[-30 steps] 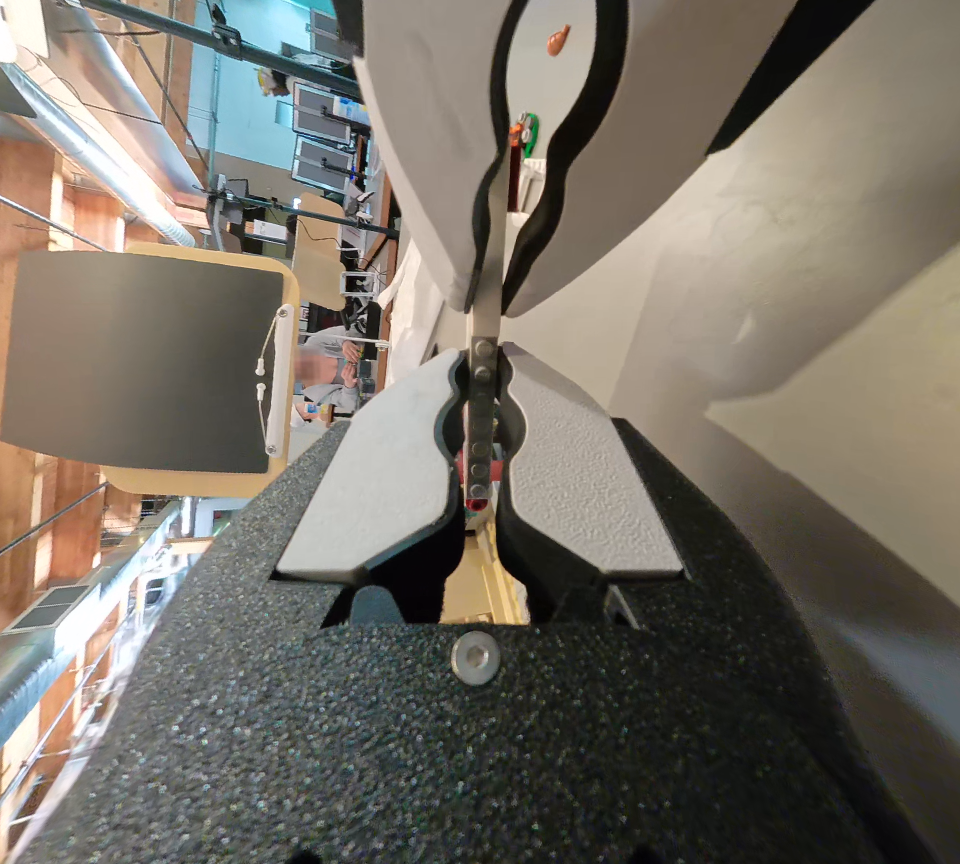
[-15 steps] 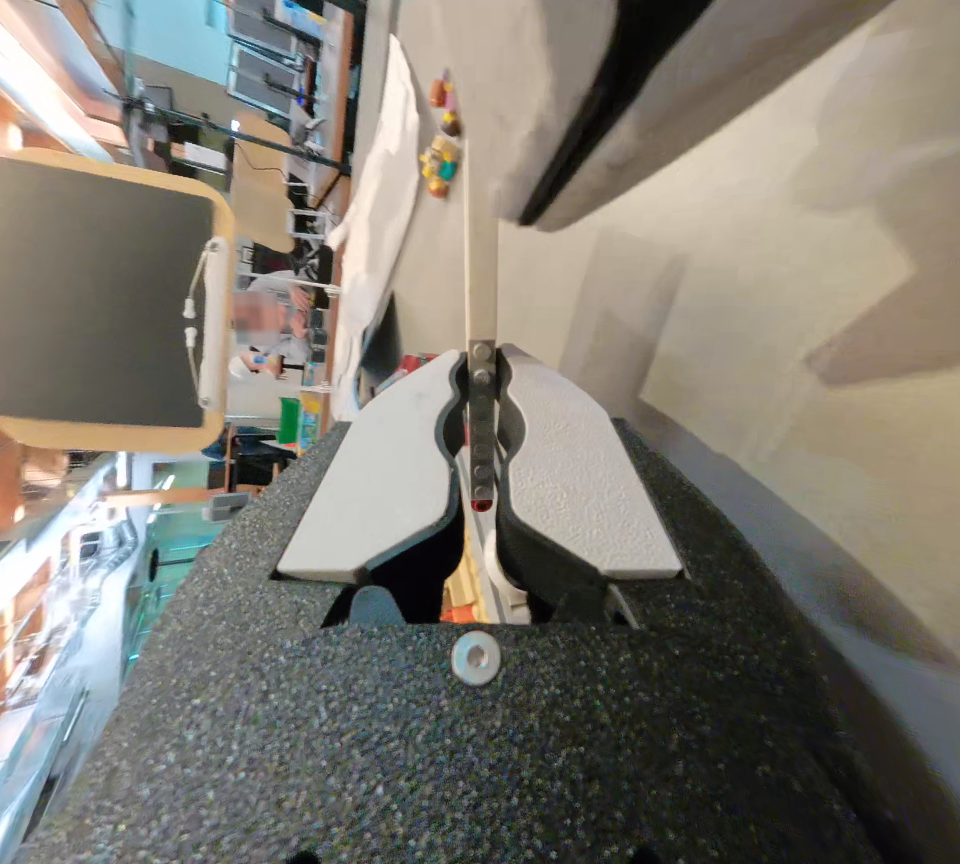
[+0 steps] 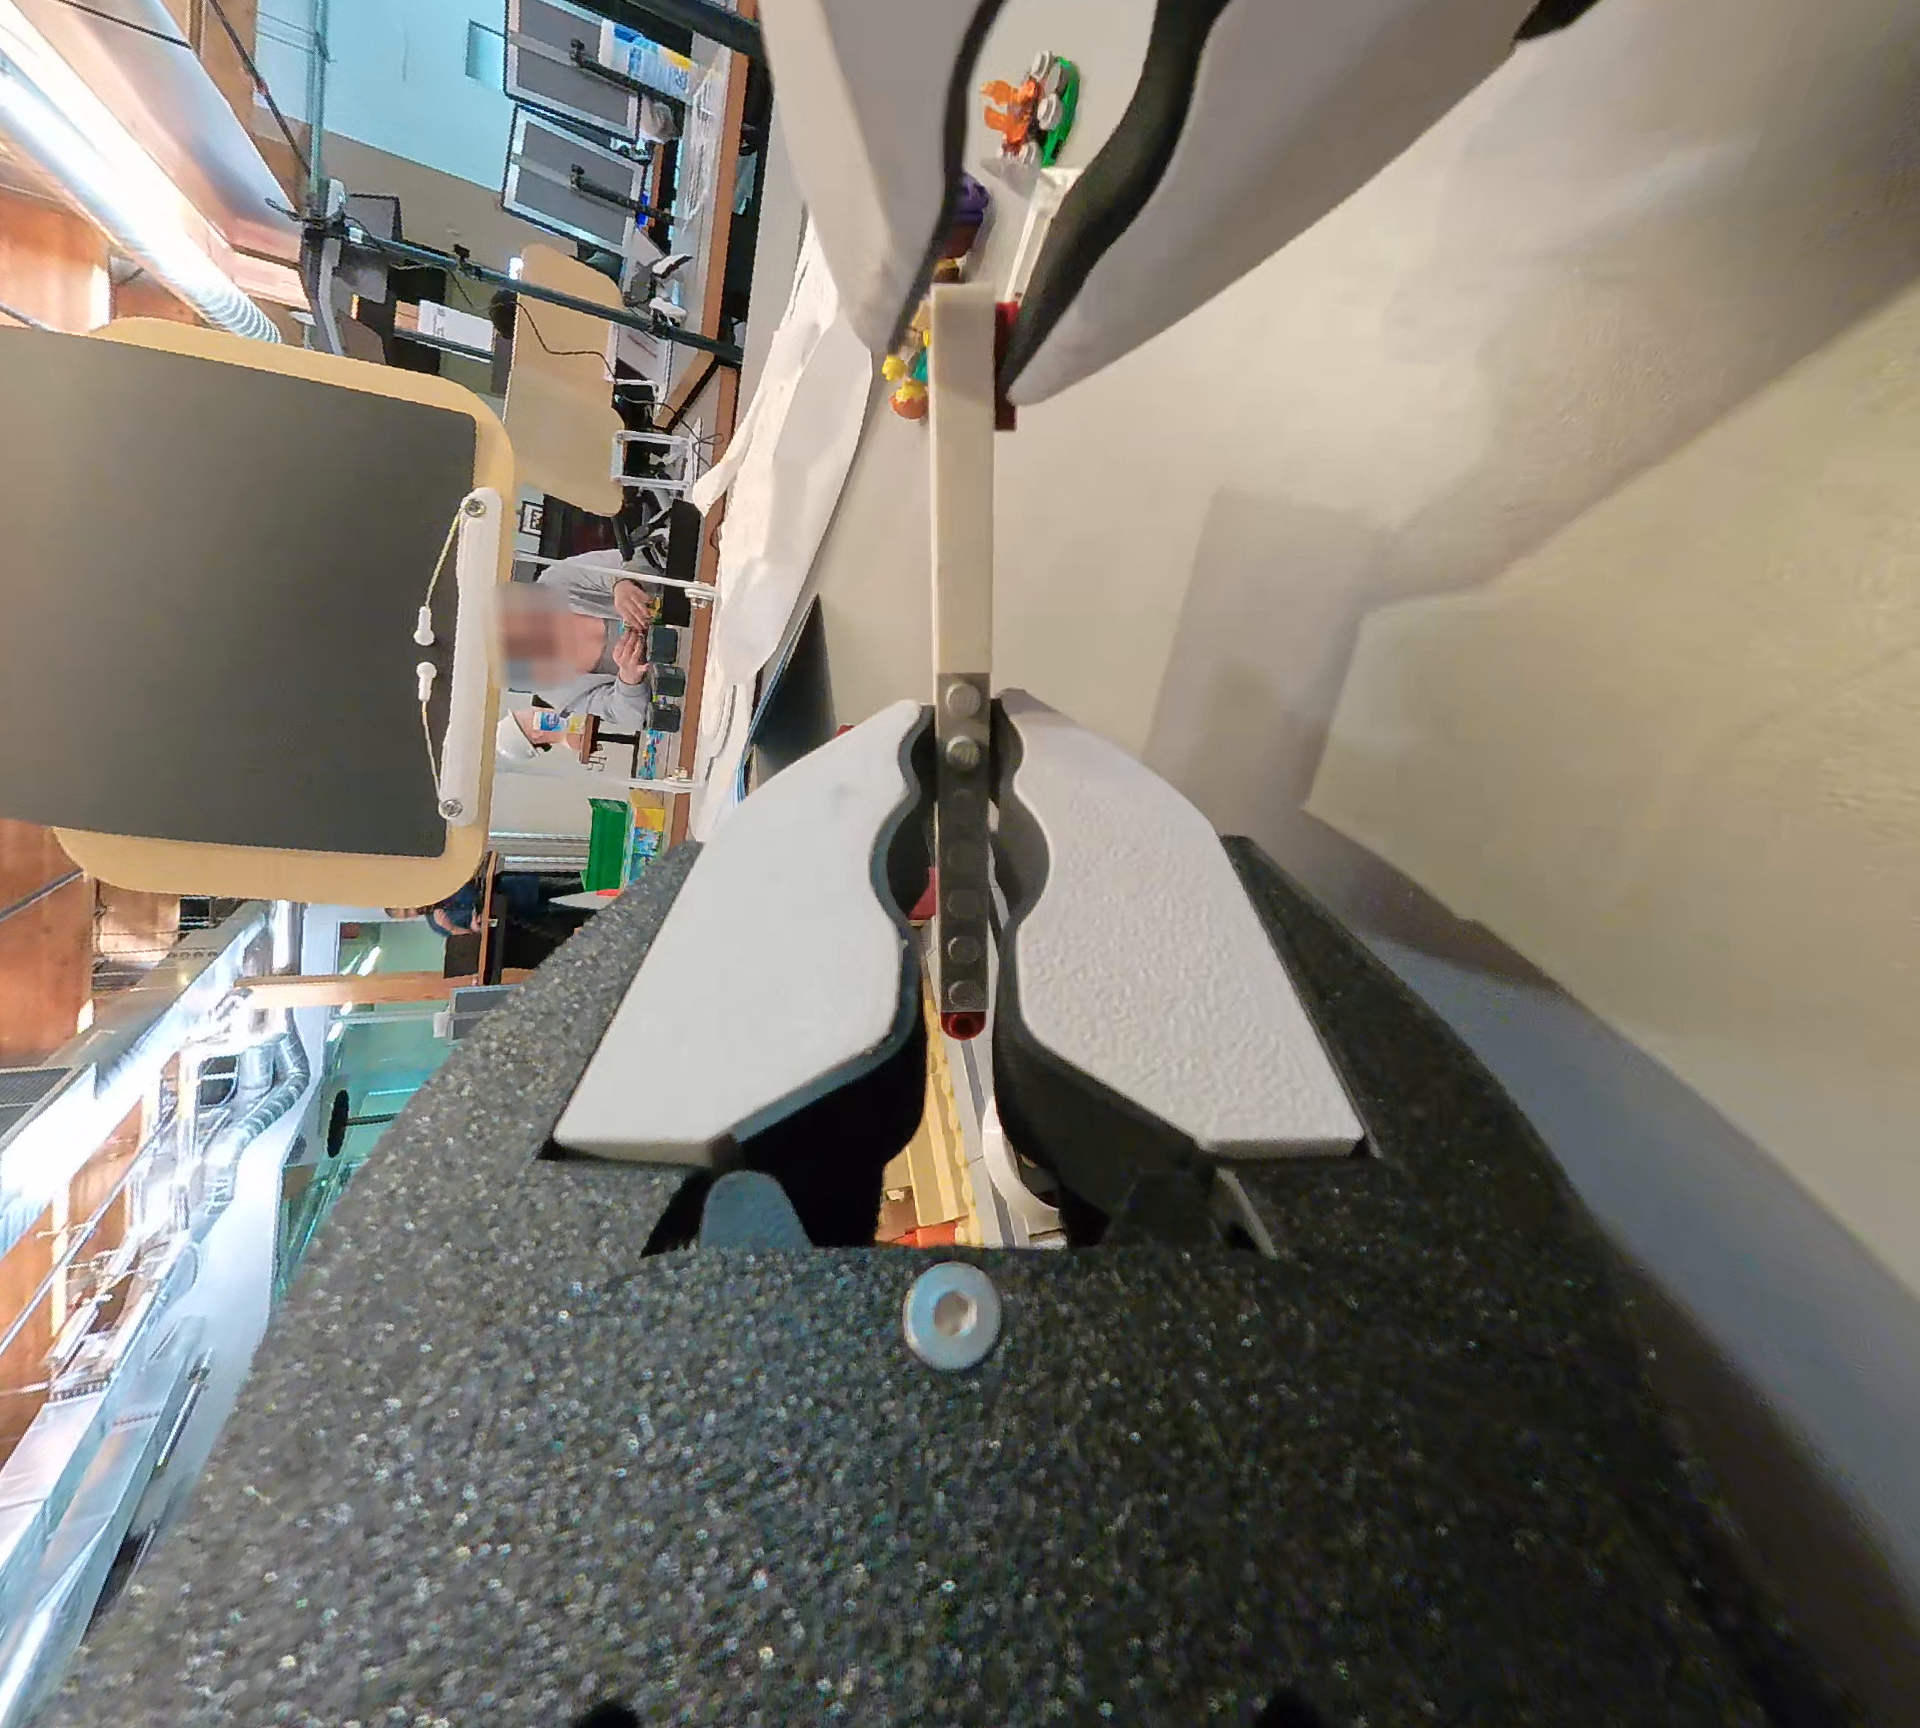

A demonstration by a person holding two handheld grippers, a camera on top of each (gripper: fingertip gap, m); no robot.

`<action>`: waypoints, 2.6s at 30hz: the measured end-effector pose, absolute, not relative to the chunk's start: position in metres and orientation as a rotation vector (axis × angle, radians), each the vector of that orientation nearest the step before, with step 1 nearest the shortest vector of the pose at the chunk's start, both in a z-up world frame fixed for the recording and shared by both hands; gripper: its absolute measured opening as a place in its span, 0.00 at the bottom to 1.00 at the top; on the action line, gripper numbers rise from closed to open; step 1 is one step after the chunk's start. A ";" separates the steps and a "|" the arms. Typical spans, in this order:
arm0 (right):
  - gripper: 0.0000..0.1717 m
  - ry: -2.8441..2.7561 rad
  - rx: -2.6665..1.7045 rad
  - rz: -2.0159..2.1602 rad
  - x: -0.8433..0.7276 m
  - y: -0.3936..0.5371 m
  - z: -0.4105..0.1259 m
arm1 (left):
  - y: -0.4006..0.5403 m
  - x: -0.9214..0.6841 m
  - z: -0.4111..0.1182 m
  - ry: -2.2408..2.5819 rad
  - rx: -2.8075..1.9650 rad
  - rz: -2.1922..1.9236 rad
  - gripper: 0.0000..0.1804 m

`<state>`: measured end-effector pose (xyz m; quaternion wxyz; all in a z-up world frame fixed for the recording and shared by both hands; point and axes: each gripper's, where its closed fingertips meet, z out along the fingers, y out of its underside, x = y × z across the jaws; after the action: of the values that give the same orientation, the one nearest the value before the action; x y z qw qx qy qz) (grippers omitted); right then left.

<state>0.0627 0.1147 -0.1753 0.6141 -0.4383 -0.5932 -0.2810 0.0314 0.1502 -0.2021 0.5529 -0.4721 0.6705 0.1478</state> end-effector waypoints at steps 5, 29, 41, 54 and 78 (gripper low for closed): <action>0.06 -1.364 -1.016 -0.683 0.062 0.118 -0.177 | 0.151 0.030 -0.202 1.585 -1.115 0.354 0.04; 0.05 -1.346 -1.165 -0.523 0.072 0.129 -0.187 | 0.137 0.040 -0.203 1.599 -1.190 0.018 0.05; 0.13 -1.425 -1.134 -0.487 0.041 0.116 -0.195 | 0.133 0.042 -0.203 1.656 -1.031 0.295 0.04; 0.05 -1.426 -1.052 -0.569 0.040 0.112 -0.189 | 0.129 0.043 -0.201 1.647 -1.012 0.298 0.05; 0.04 -1.491 -0.911 -0.546 0.040 0.093 -0.189 | 0.119 0.050 -0.206 1.684 -1.006 0.220 0.05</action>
<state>0.0401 0.0928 -0.1895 0.6096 -0.3943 -0.6458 -0.2362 0.0497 0.1186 -0.2064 0.5514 -0.4251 0.7118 0.0931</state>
